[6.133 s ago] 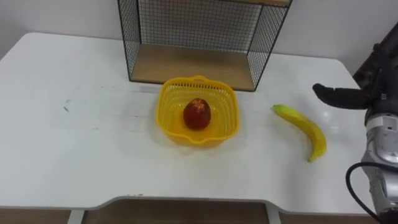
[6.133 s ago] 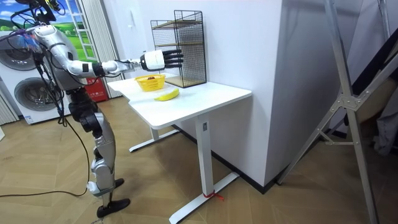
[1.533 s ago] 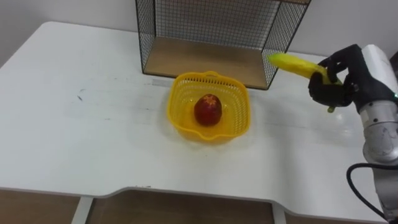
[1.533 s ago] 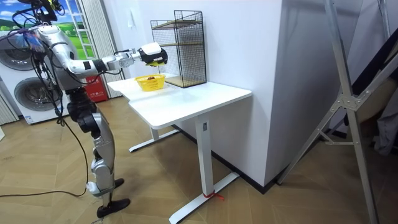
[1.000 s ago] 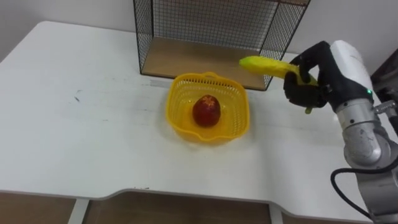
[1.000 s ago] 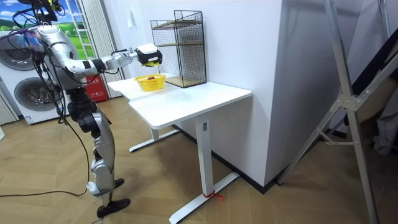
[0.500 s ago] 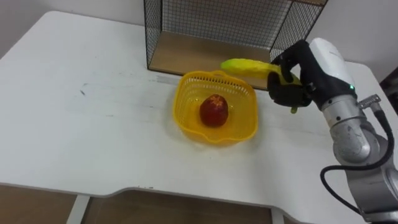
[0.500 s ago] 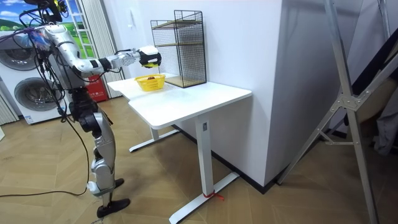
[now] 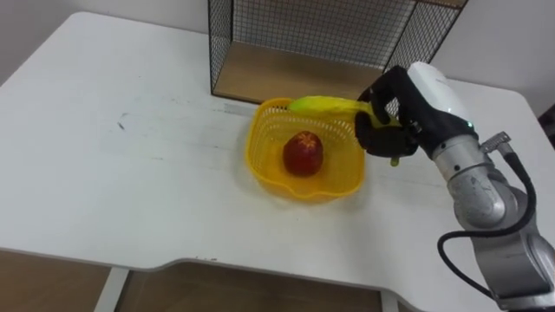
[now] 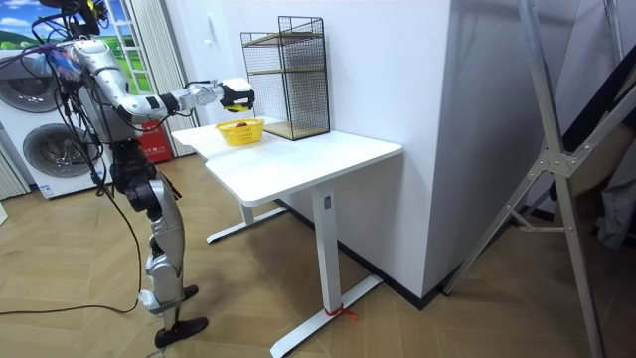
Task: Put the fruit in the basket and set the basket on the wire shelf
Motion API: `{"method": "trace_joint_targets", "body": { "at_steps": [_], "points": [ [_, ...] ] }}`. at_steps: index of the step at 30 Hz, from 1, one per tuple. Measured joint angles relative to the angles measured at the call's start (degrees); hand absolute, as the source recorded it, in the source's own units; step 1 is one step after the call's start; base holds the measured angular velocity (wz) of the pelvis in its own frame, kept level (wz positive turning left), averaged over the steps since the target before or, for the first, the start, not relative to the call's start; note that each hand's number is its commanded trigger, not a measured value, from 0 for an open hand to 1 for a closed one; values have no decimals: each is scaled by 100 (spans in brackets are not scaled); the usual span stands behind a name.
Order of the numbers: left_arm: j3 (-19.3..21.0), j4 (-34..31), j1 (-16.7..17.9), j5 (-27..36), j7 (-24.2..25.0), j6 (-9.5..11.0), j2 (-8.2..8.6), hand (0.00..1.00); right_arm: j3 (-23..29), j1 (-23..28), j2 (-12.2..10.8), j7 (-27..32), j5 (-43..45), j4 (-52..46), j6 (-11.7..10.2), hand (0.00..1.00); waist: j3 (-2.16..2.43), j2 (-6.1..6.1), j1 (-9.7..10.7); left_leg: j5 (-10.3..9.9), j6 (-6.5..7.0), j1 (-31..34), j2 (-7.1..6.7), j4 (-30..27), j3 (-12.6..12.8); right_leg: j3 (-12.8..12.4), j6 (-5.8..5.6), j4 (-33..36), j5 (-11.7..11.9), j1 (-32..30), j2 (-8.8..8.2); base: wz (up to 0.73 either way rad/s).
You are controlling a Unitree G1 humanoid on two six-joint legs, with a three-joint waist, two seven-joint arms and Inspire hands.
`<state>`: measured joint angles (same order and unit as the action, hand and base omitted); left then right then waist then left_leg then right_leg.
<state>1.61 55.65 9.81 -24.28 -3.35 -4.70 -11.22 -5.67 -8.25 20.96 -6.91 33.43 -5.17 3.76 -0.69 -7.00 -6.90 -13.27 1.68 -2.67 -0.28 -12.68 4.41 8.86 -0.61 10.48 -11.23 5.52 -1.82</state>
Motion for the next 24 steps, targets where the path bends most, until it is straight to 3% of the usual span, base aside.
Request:
{"method": "trace_joint_targets", "body": {
  "at_steps": [5, 6, 8, 24],
  "points": [
    [-1, 0, -1, 0, 0, 8, 0, 0, 0, 0, -40, -45, 123, -16, 0, 100, -11, 16, 11, 0, 0, 4, -1, 8, -3, 8, 0, 5, 0, 0, 0, 0],
    [-1, 0, -1, 0, 0, 9, 0, 0, 0, 0, -41, -63, 143, -16, 0, 84, -11, 16, 11, 0, 0, 3, -1, 10, -3, 10, 0, 5, 0, 0, 0, 0],
    [-2, -1, -6, 0, 0, 9, 0, 0, 0, 0, -54, -85, 152, -16, 0, 0, -10, 15, 14, 0, 0, 4, -2, 14, -10, 20, 0, 4, 0, 0, 0, 0],
    [-81, 139, -46, -4, 0, 10, -32, 0, -389, -45, -279, -208, 254, -18, 9, 0, -1, 2, -62, 1, 0, -95, -22, 6, -149, 108, 0, -88, 0, 153, -10, 3]
  ]
}}
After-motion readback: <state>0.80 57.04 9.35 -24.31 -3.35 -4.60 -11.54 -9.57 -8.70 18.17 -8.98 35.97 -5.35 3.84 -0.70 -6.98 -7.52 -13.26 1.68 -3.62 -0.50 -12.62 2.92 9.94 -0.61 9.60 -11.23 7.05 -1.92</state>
